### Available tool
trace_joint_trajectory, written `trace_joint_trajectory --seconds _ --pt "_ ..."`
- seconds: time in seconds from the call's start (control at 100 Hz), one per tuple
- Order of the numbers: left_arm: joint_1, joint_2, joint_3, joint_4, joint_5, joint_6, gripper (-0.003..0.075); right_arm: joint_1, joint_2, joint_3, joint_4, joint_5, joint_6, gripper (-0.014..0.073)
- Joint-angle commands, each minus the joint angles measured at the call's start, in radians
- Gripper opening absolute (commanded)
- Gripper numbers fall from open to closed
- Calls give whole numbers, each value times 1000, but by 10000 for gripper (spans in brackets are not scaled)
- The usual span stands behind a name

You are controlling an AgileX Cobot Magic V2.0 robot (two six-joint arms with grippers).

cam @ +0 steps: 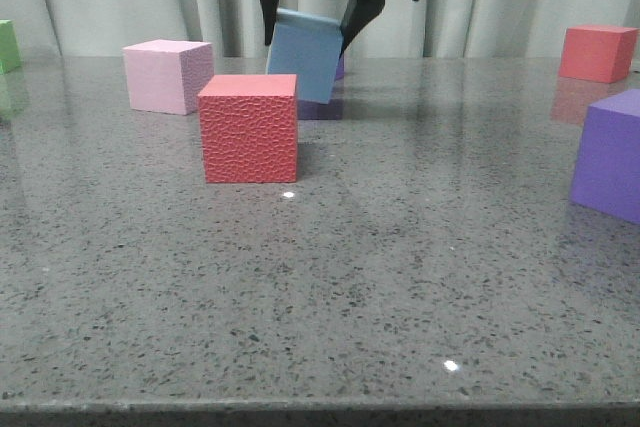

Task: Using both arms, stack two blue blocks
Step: 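Lift the light blue cube with the right gripper and carry it toward the purple cube, then lower the light blue cube onto the table and open the right gripper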

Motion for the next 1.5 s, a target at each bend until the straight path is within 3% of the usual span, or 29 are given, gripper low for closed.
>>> trace_joint_trajectory --seconds 0.0,0.77,0.86,1.04,1.49 --pt "-4 4 -37 -8 -75 -1 568 -2 -54 -30 0 -49 0 241" --pt "-4 4 -37 -8 -75 -3 568 -2 -47 -30 44 -95 1 248" --pt "-4 4 -37 -8 -75 -3 568 -2 -47 -30 49 -95 1 315" --pt "-4 4 -37 -8 -75 -3 568 -3 -47 -30 49 -91 1 624" --pt "-4 4 -37 -8 -69 -3 568 -3 -100 -30 51 -83 -20 589"
